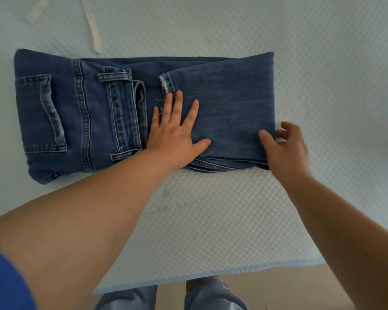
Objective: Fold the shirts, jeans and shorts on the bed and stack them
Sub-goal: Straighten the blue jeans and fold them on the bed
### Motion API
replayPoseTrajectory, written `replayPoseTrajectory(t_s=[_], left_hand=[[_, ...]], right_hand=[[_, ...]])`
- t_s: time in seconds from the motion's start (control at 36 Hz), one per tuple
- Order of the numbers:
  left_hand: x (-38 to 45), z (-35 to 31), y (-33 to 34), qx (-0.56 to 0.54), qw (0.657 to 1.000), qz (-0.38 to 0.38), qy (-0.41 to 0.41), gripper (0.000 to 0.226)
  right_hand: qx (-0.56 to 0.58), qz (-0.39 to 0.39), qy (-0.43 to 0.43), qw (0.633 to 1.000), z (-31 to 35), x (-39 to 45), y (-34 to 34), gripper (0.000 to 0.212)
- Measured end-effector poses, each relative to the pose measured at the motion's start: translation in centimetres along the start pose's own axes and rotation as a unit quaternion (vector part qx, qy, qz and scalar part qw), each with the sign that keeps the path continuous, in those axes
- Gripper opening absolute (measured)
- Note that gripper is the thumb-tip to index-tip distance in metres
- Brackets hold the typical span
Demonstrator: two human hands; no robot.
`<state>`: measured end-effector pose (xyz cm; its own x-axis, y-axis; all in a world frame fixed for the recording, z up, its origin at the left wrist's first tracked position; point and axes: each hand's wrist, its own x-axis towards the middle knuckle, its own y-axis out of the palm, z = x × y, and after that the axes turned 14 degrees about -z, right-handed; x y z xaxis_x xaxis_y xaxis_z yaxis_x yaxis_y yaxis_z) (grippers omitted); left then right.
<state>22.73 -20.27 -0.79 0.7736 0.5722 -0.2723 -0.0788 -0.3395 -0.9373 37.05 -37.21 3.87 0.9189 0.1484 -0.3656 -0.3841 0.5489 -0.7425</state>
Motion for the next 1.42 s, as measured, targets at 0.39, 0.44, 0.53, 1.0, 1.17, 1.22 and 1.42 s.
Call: replayPoseTrajectory(t_s=[0.39, 0.44, 0.53, 1.0, 1.17, 1.22, 1.42], left_hand=[[-1.6, 3.3, -11.1, -0.413, 0.875, -0.096, -0.233, 0.023], [-3.0, 5.1, -12.6, -0.506, 0.805, -0.092, -0.296, 0.024], [-5.3, 9.5, -13.8, -0.643, 0.662, 0.006, -0.385, 0.044], [-7.7, 20.1, -10.8, -0.436, 0.81, -0.177, -0.35, 0.016], [-9.4, 22.1, -10.5, -0.401, 0.818, -0.263, -0.318, 0.022], [-9.2, 23.7, -9.7, -0.382, 0.822, -0.245, -0.344, 0.016], [-9.0, 24.2, -7.9, -0.412, 0.782, -0.126, -0.449, 0.052]], right_hand=[[0.308, 0.243, 0.028, 0.919, 12.5, -6.0, -3.4, 0.023], [0.317, 0.269, -0.014, 0.909, 15.5, -8.8, -2.5, 0.031], [0.191, 0.223, -0.142, 0.945, 19.0, -13.5, 1.3, 0.038], [-0.09, 0.033, -0.347, 0.933, 15.6, -20.8, 15.8, 0.048], [-0.165, 0.076, -0.293, 0.939, 12.7, -19.7, 14.6, 0.085], [-0.124, 0.069, -0.243, 0.959, 12.9, -19.5, 14.8, 0.086], [0.059, 0.118, 0.163, 0.978, 14.4, -15.8, 14.6, 0.035]])
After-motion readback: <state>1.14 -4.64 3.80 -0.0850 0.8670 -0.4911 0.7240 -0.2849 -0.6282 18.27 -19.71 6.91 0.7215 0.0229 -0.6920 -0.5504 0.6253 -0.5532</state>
